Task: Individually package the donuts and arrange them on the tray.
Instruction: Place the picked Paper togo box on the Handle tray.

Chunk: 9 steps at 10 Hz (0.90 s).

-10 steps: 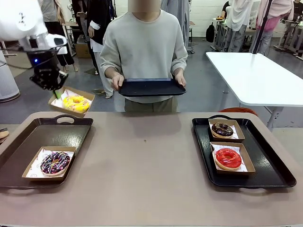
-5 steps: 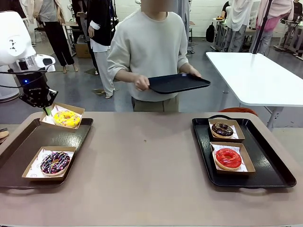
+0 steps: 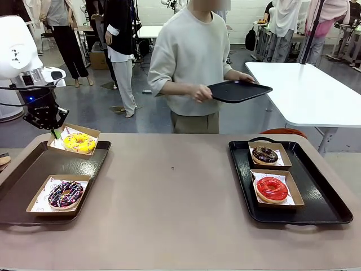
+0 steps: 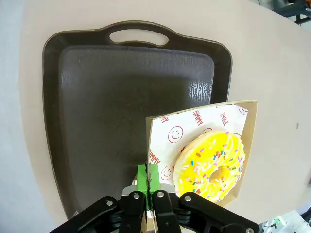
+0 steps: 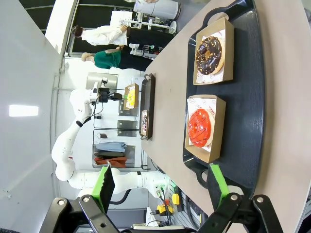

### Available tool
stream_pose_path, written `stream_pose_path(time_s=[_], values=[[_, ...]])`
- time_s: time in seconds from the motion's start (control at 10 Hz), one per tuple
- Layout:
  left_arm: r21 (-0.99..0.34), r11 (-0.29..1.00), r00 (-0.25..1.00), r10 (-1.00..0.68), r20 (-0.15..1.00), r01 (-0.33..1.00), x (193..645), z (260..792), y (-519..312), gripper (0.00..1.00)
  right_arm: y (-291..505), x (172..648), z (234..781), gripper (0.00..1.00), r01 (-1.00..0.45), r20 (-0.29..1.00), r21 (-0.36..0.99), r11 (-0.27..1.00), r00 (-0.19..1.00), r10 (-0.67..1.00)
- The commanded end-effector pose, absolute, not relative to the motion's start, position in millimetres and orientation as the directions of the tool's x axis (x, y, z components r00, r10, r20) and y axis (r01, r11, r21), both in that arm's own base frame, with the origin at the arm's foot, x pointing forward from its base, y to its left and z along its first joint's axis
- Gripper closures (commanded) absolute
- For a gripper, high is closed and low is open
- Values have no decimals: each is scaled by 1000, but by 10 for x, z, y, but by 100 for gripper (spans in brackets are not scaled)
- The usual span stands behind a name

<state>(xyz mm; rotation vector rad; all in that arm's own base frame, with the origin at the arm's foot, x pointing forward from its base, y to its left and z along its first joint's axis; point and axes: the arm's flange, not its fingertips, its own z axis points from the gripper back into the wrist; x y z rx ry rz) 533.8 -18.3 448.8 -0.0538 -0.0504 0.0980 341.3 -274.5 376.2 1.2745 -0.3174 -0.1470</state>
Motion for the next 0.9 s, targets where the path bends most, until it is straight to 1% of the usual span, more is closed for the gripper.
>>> stream_pose_path(time_s=[0.0, 0.4, 0.6, 0.8], values=[[-57, 994, 994, 99, 51, -96, 5331, 4517, -184, 99, -2748, 3397, 3775, 0, -68, 153, 954, 293, 948, -280], [-56, 994, 994, 99, 48, -96, 5338, 4488, -183, 99, -2748, 3397, 3775, 0, -68, 153, 954, 293, 948, -280], [-144, 988, 998, 53, 37, -47, 5401, 4390, 94, 99, -2748, 3397, 3775, 0, -68, 153, 954, 293, 948, -280], [-180, 983, 998, 42, 53, -32, 5417, 4275, 289, 99, -2748, 3397, 3775, 0, -68, 153, 954, 293, 948, -280]])
